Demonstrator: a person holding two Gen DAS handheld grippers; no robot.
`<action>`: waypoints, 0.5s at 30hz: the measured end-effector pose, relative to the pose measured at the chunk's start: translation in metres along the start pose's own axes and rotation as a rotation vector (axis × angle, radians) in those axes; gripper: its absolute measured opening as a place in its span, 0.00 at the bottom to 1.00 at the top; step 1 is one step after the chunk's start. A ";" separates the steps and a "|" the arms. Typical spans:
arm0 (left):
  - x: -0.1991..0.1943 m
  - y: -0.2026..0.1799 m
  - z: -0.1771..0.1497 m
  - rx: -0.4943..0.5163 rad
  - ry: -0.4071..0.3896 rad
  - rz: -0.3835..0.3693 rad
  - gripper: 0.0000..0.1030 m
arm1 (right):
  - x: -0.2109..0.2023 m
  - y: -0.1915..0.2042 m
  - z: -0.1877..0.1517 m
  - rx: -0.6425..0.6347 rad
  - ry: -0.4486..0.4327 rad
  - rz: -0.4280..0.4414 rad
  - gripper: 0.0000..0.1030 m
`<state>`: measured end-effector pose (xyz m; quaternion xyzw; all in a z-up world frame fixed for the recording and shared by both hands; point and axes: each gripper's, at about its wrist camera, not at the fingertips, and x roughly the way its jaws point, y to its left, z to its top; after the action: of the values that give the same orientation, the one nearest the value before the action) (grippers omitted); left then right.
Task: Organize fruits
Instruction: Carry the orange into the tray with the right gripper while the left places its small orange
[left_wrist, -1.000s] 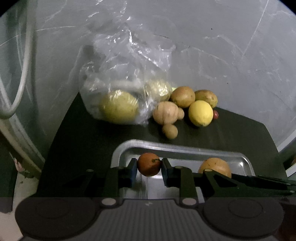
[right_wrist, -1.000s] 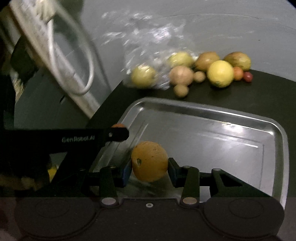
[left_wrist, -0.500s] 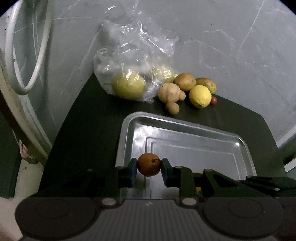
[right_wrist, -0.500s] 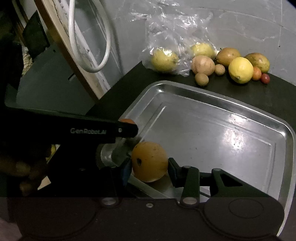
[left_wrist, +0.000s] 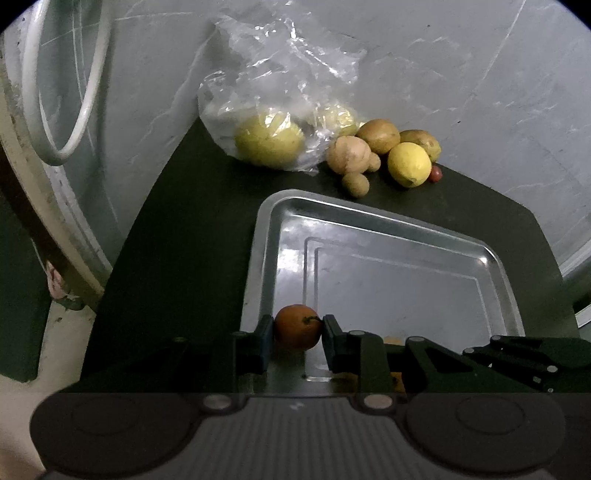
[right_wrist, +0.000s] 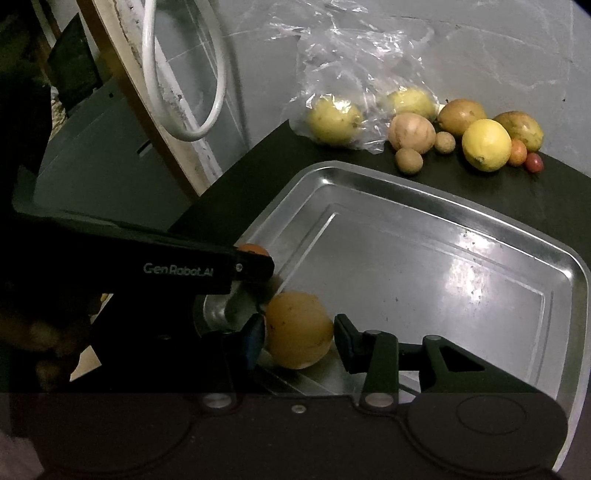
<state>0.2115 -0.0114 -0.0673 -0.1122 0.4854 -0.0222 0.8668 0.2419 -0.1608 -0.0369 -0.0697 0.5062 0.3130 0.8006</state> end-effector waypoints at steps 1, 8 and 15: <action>0.000 0.001 0.000 0.000 0.003 0.002 0.30 | 0.000 0.000 0.000 0.003 0.000 -0.001 0.48; 0.001 0.002 -0.001 0.004 0.017 0.001 0.30 | -0.004 -0.004 0.000 0.028 -0.011 -0.026 0.75; 0.002 0.001 0.000 0.005 0.026 -0.010 0.30 | -0.016 -0.008 -0.004 0.051 0.002 -0.057 0.92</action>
<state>0.2120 -0.0103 -0.0692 -0.1124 0.4960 -0.0291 0.8605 0.2384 -0.1760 -0.0267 -0.0638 0.5129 0.2771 0.8100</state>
